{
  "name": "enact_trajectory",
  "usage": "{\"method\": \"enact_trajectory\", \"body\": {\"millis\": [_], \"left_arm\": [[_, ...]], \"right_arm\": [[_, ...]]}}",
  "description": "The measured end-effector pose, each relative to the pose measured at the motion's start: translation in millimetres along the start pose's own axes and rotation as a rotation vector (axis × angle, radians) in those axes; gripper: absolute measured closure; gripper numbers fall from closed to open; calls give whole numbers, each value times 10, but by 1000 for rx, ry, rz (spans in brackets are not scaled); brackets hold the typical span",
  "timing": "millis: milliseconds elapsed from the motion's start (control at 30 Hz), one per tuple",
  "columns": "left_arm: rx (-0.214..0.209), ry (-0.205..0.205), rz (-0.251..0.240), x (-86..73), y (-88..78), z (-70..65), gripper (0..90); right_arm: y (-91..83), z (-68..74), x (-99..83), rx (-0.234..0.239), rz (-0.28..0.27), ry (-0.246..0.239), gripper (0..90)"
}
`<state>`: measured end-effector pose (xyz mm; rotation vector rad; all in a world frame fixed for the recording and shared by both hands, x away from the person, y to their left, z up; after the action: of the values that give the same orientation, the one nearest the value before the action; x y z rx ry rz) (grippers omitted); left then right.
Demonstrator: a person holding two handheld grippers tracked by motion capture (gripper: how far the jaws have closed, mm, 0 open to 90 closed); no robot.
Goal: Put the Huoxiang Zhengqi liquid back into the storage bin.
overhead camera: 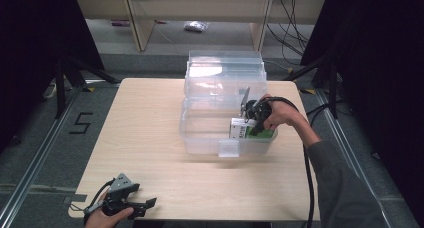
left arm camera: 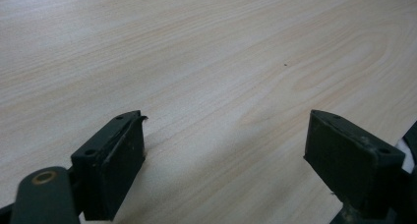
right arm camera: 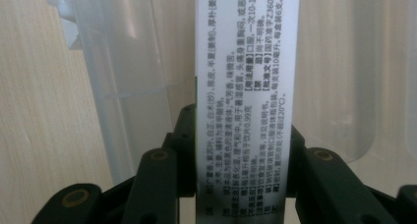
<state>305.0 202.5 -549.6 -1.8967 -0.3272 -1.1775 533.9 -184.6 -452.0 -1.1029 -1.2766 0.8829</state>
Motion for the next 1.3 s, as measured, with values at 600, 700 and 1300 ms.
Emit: {"method": "enact_trajectory", "body": {"millis": [600, 700, 1300], "left_arm": [[1, -1, 0, -1, -3, -1, 148], [1, -1, 4, -1, -6, 5, 148], [15, -4, -6, 3, -3, -8, 148]], "right_arm": [[173, 10, -45, 44, 3, -33, 634], [189, 10, -51, 51, 22, -29, 624], [-495, 76, -55, -137, -225, 234, 376]]}}
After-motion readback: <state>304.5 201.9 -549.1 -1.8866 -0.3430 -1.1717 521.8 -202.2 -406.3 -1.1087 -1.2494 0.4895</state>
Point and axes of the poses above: each handheld gripper's, and its own axes: y roughly forward along the jaws, x roughly out of its top, z roughly to its left, the point moved 5 cm from there along y, roughly forward along the jaws, and after that the axes turned 11 degrees about -z, right-handed, at the moved point
